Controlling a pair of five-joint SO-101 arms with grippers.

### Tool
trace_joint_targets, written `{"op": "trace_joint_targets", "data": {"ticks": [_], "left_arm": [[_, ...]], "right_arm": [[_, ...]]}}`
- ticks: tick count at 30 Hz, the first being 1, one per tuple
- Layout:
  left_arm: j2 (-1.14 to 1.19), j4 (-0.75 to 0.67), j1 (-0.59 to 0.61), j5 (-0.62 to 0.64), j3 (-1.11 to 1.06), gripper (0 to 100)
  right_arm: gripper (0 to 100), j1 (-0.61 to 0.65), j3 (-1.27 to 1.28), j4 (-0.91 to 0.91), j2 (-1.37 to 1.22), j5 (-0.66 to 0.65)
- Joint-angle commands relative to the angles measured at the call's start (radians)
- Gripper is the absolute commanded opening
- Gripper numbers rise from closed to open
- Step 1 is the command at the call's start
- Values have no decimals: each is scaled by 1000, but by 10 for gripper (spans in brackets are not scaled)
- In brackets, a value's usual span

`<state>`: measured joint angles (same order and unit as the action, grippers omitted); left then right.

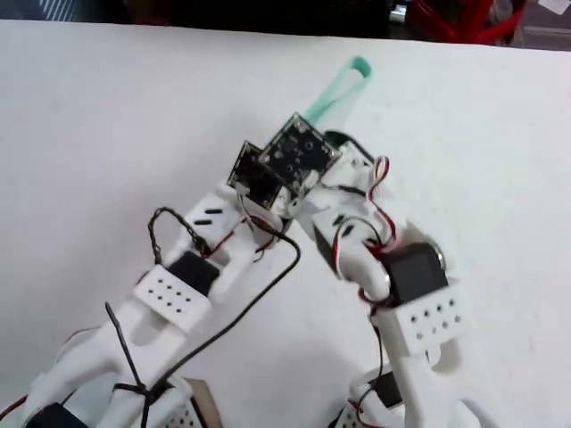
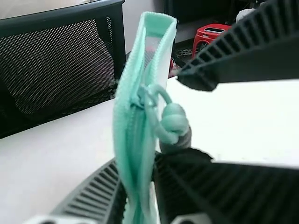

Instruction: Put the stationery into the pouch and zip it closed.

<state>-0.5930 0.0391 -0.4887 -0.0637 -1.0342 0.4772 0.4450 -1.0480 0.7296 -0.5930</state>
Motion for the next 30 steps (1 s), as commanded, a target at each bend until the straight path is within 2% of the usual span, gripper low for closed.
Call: {"op": "trace_joint_targets", "data": {"ticks": [1,5,9,17,22,25,30], "left_arm": [[31,-8,-19,6,-3,24],[31,-8,-19,5,-2,24],[31,-8,-19,5,-2,24],[30,-8,-18,5,2,37],[30,-8,-10,12,2,163],[30,-9,-10,8,3,154],[30,-54,22,12,23,154]], "right_arm": [[211,7,-51,21,-74,-8],[152,16,-95,31,-105,-35],[17,10,-101,35,-105,-37],[19,-87,-135,54,-70,-5],[19,-157,-129,59,-28,71],[19,-197,-129,61,-28,87],[19,-196,-127,58,-28,83]]}}
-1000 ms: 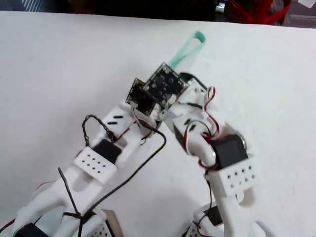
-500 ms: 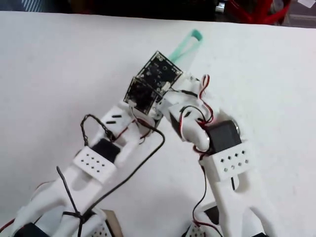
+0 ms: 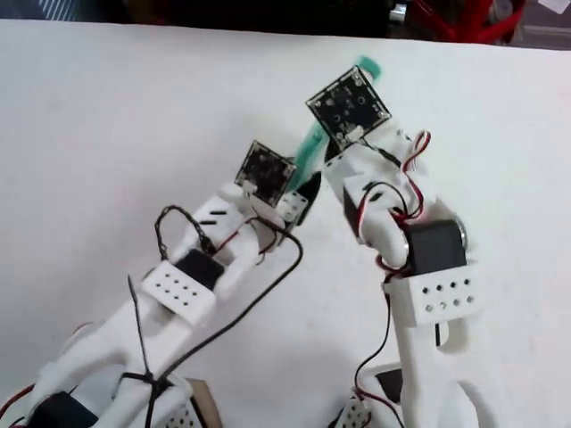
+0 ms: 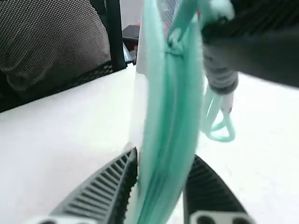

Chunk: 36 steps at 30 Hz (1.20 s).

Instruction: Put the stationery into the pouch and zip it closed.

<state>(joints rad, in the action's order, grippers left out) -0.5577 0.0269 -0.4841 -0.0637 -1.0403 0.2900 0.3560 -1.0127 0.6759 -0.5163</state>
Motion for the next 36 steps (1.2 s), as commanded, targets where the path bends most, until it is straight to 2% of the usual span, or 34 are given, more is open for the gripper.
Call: {"op": "trace_joint_targets", "data": {"ticks": [1,3,6,14,27,33,36], "left_arm": [[-5,-54,19,12,32,153],[-4,-89,18,12,31,119],[4,-120,7,5,31,14],[-2,-117,13,9,21,23],[-7,-117,13,6,-8,23],[-7,-114,13,6,-9,23],[-31,-69,13,9,-6,23]], "right_arm": [[19,-8,-40,22,25,6],[19,-8,-40,22,25,6],[19,-8,-38,19,25,5],[19,-10,-44,28,25,5],[19,-24,-43,213,-47,6],[19,-117,-75,277,-145,9],[19,-162,-127,275,-194,12]]}}
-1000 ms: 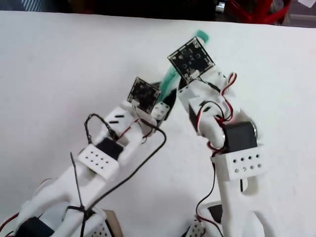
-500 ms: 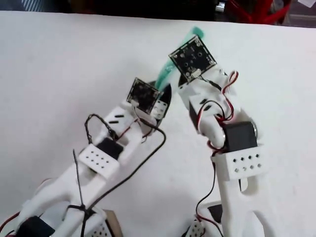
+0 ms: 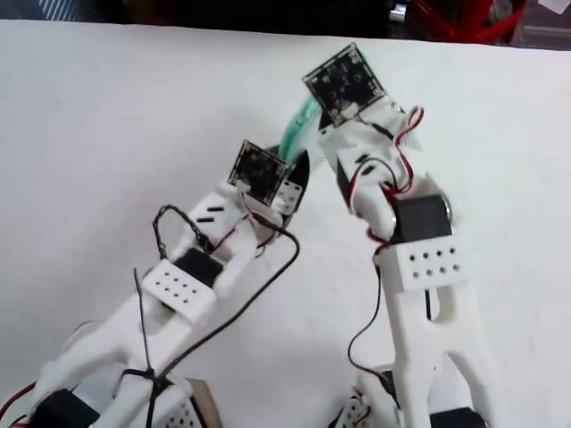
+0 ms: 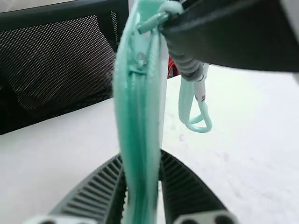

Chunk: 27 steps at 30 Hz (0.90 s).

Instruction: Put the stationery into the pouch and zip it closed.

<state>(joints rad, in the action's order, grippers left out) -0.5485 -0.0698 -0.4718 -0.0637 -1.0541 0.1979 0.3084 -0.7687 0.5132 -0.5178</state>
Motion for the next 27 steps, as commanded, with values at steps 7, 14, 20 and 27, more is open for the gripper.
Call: {"op": "trace_joint_targets", "data": {"ticks": [7,14,20,27], "left_arm": [[-254,201,35,12,3,23],[-280,170,-18,12,-66,23],[-282,172,-61,9,-87,23],[-286,173,-61,6,-89,23]], "right_arm": [[19,-85,-160,30,-108,15],[19,-88,-189,30,-116,17],[19,-102,-190,36,-117,17],[19,-157,-292,30,-208,17]]}}
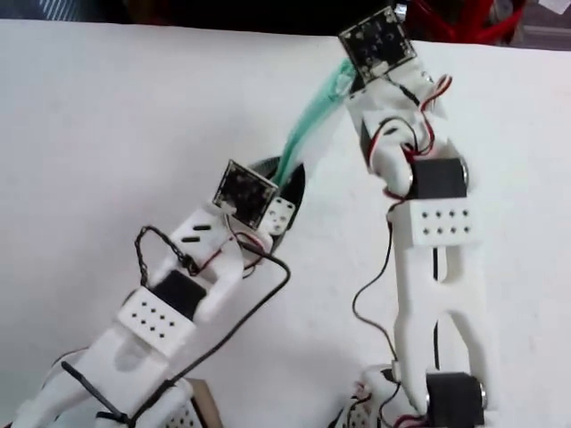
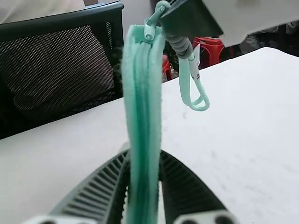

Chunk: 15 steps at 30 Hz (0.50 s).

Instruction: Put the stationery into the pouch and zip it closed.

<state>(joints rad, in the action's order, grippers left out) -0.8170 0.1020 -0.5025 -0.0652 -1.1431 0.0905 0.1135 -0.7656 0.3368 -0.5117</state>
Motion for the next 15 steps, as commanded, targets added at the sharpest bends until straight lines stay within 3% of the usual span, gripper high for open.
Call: {"op": "trace_joint_targets", "data": {"ticks": [1,6,15], "left_arm": [[-18,2,-30,8,0,23],[-15,2,-30,8,0,23],[-12,2,-30,8,0,23]], "right_arm": [[19,-59,-118,25,-56,11],[19,-90,-250,-24,-179,12],[19,-180,-493,-93,-367,126]]}}
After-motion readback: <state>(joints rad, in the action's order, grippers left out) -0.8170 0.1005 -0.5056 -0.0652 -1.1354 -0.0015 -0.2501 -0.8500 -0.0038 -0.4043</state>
